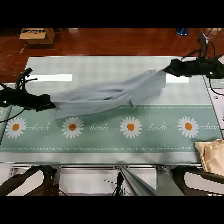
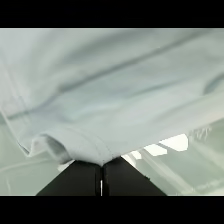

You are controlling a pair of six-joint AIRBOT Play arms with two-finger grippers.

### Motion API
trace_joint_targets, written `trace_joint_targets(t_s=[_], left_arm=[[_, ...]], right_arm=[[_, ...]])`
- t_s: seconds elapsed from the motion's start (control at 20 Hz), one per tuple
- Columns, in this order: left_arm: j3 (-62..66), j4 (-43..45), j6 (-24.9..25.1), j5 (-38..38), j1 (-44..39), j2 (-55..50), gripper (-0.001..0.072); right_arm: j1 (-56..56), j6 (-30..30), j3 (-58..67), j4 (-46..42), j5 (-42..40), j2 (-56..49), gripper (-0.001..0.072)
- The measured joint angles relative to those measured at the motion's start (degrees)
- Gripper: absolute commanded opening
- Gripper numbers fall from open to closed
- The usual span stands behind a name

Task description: Fold the shirts.

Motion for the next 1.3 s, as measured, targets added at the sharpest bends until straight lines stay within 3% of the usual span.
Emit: trace_joint_targets(t_s=[0.15, 0.55, 0.6, 0.65, 0.7, 0.8, 0.9, 0.95, 1.0, 1.15, 1.3], left_arm=[[0.85, -0.22, -0.63, 4.81, 0.92, -0.85, 0.0019], [1.33, -0.5, -1.86, 16.5, 1.53, -10.01, 0.0025], [1.33, -0.7, -1.86, 17.86, 1.53, -10.82, 0.0083], [1.33, -0.72, -1.86, 18.84, 1.51, -11.58, 0.0197], [1.33, -0.7, -1.88, 20.06, 1.53, -12.24, 0.0339], [1.33, -0.72, -1.88, 21.35, 1.57, -13.07, 0.0552], [1.38, -0.5, -1.88, 21.97, 1.79, -13.46, 0.0604], [1.46, -0.26, -1.88, 21.99, 1.9, -13.55, 0.0621], [1.51, 0.13, -1.88, 21.81, 2.05, -13.66, 0.062], [1.9, 0.81, -1.88, 20.39, 2.36, -13.7, 0.0616], [2.19, 1.01, -1.88, 18.32, 2.47, -13.7, 0.0599]], right_arm=[[3.02, 0.59, 3.43, 0.94, -8.44, -5.29, 0.0036], [5.14, 3.32, 6.38, 3.5, -19.26, -15.82, 0.0063], [5.2, 3.45, 6.49, 3.56, -19.56, -16.44, 0.022], [5.2, 3.69, 6.58, 3.63, -20.06, -16.83, 0.0369], [5.18, 3.52, 6.6, 3.61, -20.28, -17.07, 0.0412], [4.61, 2.27, 6.69, 3.43, -20.2, -17.18, 0.0433], [3.3, 1.2, 6.93, 1.68, -19.39, -16.7, 0.0447], [2.45, 0.98, 7.32, -0.13, -18.53, -16.31, 0.0548], [1.46, 1.07, 7.8, -2.6, -17.2, -16.09, 0.0594], [-2.1, 4.31, 9.2, -10.8, -11.5, -15.98, 0.0597], [-6.14, 6.21, 9.75, -12.72, -4.39, -17.97, 0.0602]])
